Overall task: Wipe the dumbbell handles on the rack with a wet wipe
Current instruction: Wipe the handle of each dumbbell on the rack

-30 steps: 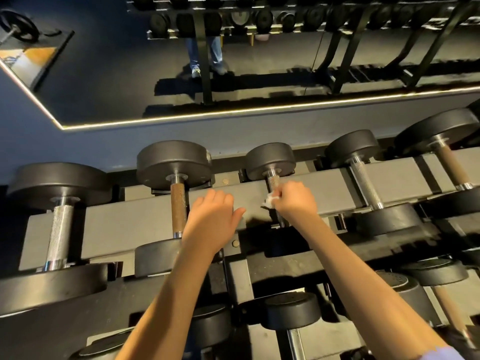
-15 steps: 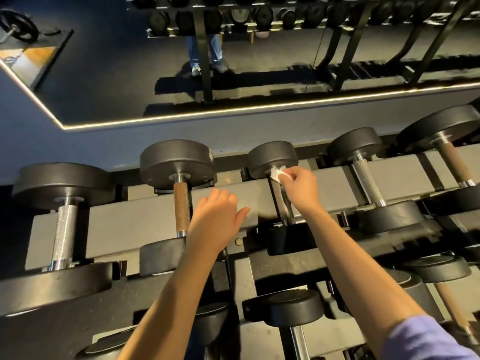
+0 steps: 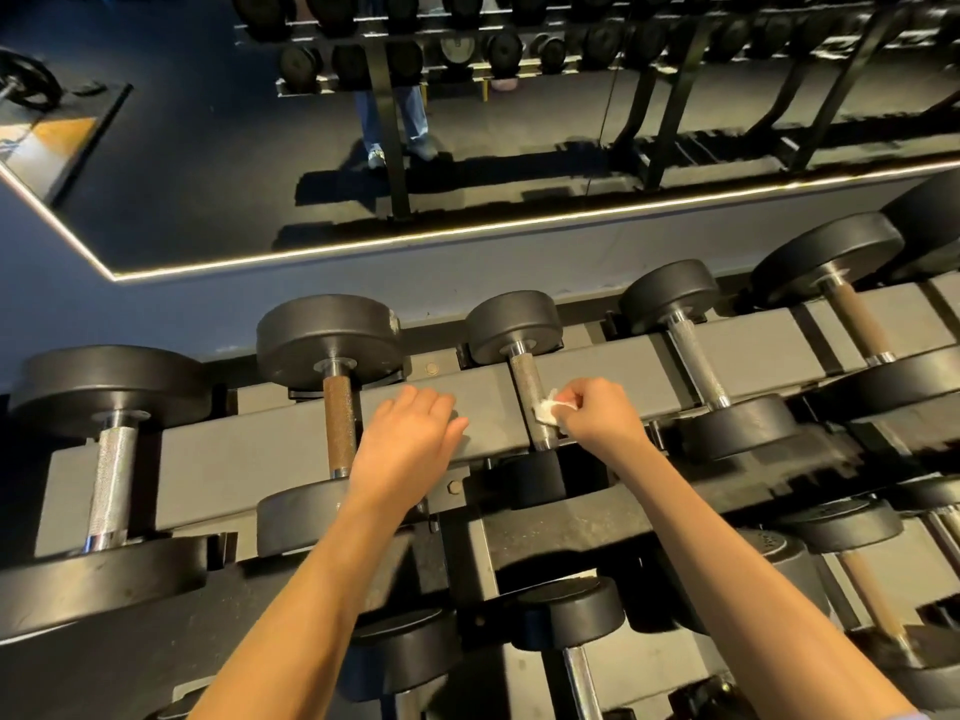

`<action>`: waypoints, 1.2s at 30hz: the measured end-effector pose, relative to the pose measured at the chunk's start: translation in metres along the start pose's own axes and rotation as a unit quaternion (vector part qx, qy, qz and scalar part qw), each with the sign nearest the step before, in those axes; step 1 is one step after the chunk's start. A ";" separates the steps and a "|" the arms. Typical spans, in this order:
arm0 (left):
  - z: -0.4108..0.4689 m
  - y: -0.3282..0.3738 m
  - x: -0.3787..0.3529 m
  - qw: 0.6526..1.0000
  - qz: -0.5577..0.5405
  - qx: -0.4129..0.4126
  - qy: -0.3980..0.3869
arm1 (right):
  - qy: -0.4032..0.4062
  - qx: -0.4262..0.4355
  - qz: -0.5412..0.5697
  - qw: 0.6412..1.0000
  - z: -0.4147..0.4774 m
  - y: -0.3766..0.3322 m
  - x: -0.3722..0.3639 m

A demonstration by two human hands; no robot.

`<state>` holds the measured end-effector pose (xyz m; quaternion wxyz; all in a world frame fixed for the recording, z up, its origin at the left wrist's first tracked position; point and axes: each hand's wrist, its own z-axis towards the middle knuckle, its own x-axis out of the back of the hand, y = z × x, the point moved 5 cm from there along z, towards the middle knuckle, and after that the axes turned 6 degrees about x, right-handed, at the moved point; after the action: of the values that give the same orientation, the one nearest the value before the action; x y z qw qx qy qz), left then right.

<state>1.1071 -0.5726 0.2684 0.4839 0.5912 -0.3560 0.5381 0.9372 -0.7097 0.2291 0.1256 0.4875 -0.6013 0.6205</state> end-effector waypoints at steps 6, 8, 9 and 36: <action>0.021 0.078 -0.025 0.988 -0.149 0.024 0.019 | 0.101 0.024 0.049 0.993 -0.018 0.028 0.043; 0.031 0.106 -0.037 0.983 -0.179 0.009 0.022 | 0.139 0.028 0.045 0.989 -0.017 0.040 0.062; 0.037 0.117 -0.043 0.983 -0.183 -0.001 0.024 | 0.154 0.028 0.047 0.987 -0.016 0.047 0.071; 0.061 0.144 -0.071 0.997 -0.079 0.028 -0.003 | 0.065 0.034 -0.139 0.988 0.061 0.131 0.115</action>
<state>0.9776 -0.6775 0.2291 0.5070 0.6323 -0.2946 0.5064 0.8111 -0.8446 0.2222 0.2328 0.5293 -0.4965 0.6475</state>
